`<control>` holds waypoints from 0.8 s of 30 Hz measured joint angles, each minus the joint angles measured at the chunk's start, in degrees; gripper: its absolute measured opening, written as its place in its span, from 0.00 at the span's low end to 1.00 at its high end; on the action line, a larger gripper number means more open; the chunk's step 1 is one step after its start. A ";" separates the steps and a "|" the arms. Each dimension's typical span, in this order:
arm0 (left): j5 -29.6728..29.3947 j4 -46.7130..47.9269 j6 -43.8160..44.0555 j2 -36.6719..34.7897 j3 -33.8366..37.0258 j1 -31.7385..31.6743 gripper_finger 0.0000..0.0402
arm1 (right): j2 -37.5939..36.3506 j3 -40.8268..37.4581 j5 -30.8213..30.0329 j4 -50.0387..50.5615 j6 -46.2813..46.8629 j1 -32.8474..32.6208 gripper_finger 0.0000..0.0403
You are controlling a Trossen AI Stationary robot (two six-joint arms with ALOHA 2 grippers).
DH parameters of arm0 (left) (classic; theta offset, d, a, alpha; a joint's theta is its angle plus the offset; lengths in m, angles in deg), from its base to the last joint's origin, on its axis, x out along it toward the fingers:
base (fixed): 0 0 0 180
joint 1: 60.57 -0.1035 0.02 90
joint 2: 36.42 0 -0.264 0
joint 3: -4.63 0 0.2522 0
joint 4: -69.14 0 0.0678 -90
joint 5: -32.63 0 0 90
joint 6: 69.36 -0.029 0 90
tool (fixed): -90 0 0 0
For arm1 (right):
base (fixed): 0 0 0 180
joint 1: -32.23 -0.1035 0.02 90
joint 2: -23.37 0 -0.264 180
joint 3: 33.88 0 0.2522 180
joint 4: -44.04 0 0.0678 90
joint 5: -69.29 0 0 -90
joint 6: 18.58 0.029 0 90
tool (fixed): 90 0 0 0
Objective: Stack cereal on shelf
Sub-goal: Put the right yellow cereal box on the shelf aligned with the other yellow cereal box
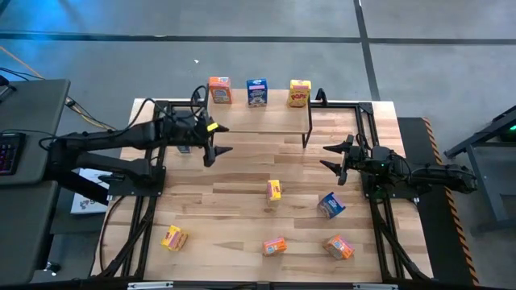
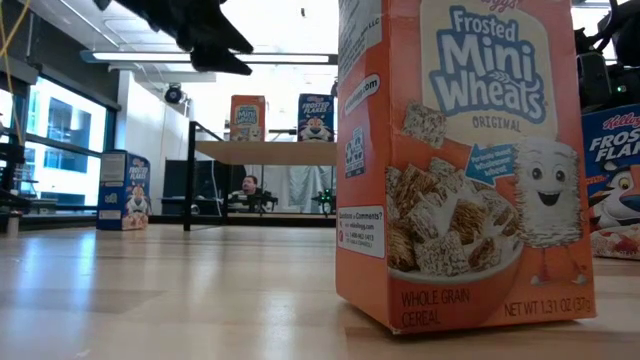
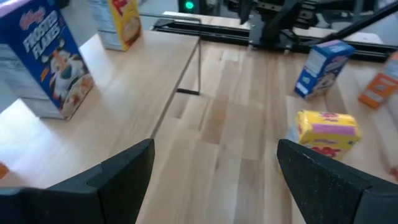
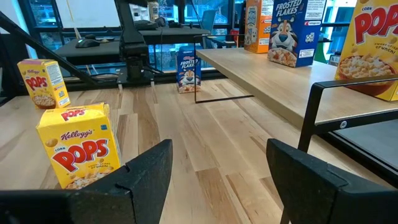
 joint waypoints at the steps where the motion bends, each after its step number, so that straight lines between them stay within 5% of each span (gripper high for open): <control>1: -1.25 -1.51 0.43 0.00 0.98 0.60 0.82 | 0.00 0.00 0.00 0.00 0.02 0.00 0.63; 10: -6.08 -8.29 3.47 0.20 3.77 6.74 0.82 | 0.00 0.00 0.00 -0.01 0.02 0.00 0.63; 24: -17.85 -17.13 -4.11 1.86 3.67 12.41 0.82 | 0.00 0.00 0.00 -0.02 0.14 0.00 0.63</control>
